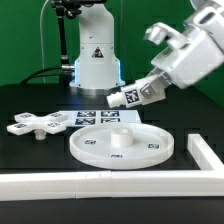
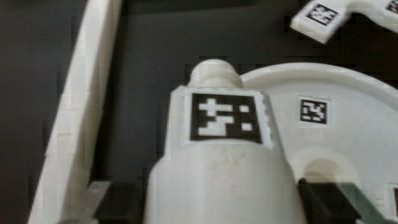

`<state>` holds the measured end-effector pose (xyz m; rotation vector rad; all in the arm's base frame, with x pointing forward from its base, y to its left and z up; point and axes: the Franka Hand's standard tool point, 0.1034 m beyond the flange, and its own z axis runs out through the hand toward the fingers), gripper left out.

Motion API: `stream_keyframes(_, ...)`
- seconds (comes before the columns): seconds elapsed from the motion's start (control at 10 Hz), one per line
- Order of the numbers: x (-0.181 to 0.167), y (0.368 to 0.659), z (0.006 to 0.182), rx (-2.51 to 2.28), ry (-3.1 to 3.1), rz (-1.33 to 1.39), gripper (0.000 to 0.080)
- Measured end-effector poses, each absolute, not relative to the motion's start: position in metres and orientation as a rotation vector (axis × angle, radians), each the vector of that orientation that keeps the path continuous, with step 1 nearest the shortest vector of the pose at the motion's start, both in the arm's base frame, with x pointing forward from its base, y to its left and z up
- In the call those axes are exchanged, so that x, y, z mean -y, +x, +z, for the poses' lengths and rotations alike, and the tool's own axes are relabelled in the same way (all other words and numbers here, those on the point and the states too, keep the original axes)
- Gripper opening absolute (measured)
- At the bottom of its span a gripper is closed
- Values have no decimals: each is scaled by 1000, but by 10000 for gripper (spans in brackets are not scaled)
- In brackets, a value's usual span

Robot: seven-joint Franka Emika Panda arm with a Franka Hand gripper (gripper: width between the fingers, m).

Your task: Assemble round table

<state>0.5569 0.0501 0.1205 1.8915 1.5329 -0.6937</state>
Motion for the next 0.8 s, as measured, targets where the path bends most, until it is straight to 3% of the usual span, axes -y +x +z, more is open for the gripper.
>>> stream_keyframes(0.2, -57, 547, 122, -1463, 2130, -655, 410)
stream_keyframes(0.8, -39, 570, 132, -1604, 2287, -223, 410)
